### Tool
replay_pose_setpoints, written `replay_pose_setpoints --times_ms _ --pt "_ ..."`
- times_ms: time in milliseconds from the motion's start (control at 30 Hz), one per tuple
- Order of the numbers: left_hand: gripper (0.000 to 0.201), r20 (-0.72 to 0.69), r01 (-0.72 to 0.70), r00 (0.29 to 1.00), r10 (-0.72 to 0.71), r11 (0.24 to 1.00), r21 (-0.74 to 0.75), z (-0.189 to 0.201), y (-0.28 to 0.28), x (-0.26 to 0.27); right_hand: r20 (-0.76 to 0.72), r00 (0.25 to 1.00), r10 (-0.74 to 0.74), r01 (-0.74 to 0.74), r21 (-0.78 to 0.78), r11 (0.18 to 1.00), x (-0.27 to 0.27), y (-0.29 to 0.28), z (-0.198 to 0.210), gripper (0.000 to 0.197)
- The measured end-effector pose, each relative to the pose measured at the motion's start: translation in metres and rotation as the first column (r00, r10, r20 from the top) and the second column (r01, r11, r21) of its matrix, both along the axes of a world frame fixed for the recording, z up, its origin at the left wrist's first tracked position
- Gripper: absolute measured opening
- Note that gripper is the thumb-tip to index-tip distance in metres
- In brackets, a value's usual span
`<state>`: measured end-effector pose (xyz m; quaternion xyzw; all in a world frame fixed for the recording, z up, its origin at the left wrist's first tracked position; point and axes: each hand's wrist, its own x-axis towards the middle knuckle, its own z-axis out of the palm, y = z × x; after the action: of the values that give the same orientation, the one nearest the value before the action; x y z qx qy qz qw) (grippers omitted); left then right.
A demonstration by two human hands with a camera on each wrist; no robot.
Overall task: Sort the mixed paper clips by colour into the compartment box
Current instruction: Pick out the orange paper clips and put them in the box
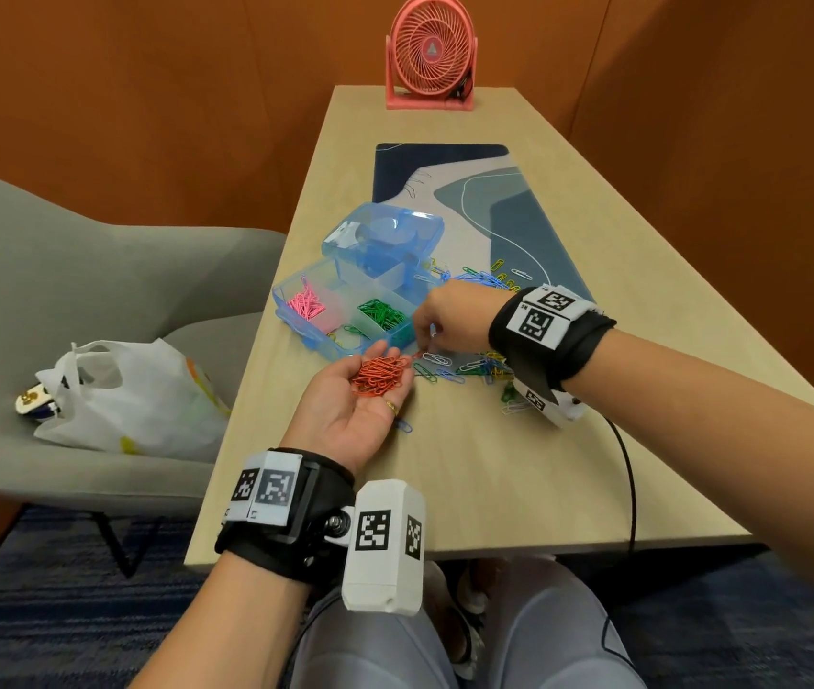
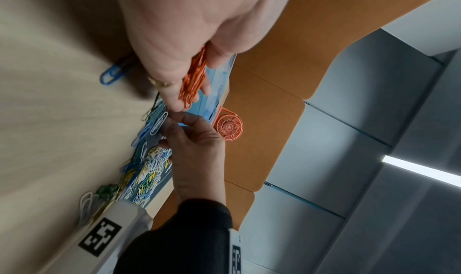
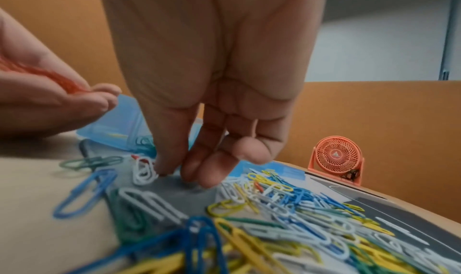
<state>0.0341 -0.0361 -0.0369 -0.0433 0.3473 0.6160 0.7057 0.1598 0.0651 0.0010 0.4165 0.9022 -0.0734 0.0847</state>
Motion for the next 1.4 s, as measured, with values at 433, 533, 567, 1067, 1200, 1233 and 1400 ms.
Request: replay_pose_setpoints --times_ms 433,533,567,1067,1200,1233,1400 --pt "0.032 0.008 0.037 0.999 -0.037 0.999 0.007 0.004 0.006 0.01 -0.158 0.918 -0.365 0.364 -0.036 0.931 0.037 0.023 0.021 0.015" --pt "0.032 -0.007 0.065 0.998 -0.065 0.998 0.01 0.006 0.01 0.015 -0.13 0.924 -0.361 0.366 0.018 0.93 0.043 0.03 0.023 0.012" --pt "0.032 -0.008 0.07 0.997 -0.07 0.997 0.01 0.006 0.012 0.016 -0.112 0.932 -0.346 0.351 0.032 0.936 0.044 0.032 0.022 0.01" --pt "0.034 -0.007 0.078 0.997 -0.078 0.997 -0.003 0.001 0.023 0.023 -0.068 0.947 -0.315 0.317 0.012 0.948 0.025 0.035 0.001 0.017" --pt "0.034 -0.01 0.077 0.997 -0.077 0.997 -0.004 0.001 0.024 0.023 -0.057 0.944 -0.325 0.324 -0.014 0.946 0.031 0.033 0.004 0.028" --pt "0.034 -0.009 0.076 0.997 -0.076 0.997 -0.004 0.001 0.023 0.023 -0.057 0.942 -0.33 0.33 -0.014 0.944 0.033 0.033 0.004 0.028" --pt "0.033 0.002 0.071 0.998 -0.071 0.998 0.0 0.0 0.022 0.023 -0.153 0.922 -0.356 0.364 0.027 0.931 0.039 0.036 0.008 0.011"
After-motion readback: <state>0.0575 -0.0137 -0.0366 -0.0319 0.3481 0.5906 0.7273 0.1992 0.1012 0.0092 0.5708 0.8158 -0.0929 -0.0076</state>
